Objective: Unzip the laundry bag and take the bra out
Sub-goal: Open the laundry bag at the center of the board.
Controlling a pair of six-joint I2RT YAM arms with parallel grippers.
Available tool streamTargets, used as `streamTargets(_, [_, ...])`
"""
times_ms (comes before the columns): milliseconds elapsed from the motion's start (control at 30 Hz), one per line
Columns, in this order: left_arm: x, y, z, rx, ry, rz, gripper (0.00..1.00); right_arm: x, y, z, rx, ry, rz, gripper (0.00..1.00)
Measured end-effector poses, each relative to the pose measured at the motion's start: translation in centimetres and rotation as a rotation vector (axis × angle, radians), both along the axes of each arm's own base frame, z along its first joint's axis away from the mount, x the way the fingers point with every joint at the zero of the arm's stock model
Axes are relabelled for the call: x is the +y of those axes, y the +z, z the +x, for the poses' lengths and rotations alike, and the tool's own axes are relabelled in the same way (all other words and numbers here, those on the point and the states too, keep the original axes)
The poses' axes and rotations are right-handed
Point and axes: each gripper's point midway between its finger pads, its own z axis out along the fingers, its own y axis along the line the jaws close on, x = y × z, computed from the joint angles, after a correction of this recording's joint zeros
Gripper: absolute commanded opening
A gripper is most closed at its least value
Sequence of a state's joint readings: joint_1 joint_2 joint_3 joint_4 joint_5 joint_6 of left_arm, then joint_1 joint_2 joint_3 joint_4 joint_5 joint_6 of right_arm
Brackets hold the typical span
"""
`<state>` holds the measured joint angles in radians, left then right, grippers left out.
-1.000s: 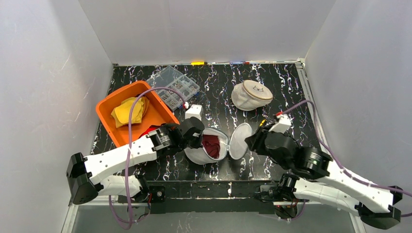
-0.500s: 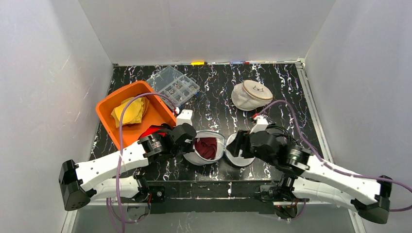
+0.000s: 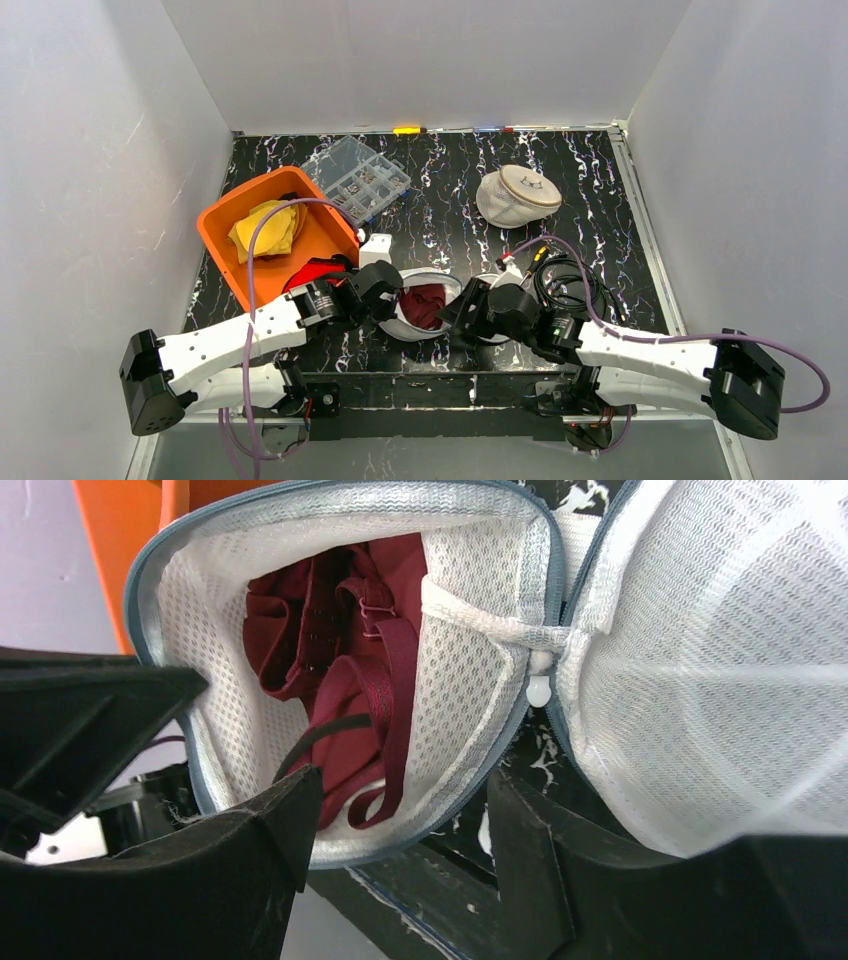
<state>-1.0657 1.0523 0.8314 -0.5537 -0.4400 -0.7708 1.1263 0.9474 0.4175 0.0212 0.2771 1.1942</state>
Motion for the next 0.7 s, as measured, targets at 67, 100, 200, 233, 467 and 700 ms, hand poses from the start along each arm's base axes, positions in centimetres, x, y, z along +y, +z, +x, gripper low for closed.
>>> streamTargets(67, [0.1, -0.2, -0.1, 0.006, 0.001, -0.002, 0.00, 0.7, -0.3, 0.0, 0.030, -0.007, 0.024, 0.63])
streamTargets(100, [0.1, -0.2, -0.2, 0.008, 0.001, -0.003, 0.00, 0.9, -0.4, 0.0, 0.037, -0.008, 0.030, 0.61])
streamTargets(200, [0.0, -0.1, -0.2, 0.009, 0.001, -0.011, 0.00, 1.3, -0.9, 0.1, 0.062, -0.020, 0.038, 0.59])
streamTargets(233, [0.0, 0.0, -0.2, 0.008, 0.001, -0.014, 0.00, 1.4, -0.9, 0.1, 0.069, -0.025, 0.041, 0.61])
streamTargets(467, [0.1, 0.5, -0.3, -0.002, 0.001, -0.034, 0.00, 1.4, -0.9, 0.0, 0.090, -0.039, 0.054, 0.69])
streamTargets(700, [0.2, 0.8, -0.3, -0.008, 0.001, -0.042, 0.00, 1.7, -0.9, -0.4, 0.108, -0.043, 0.073, 0.55])
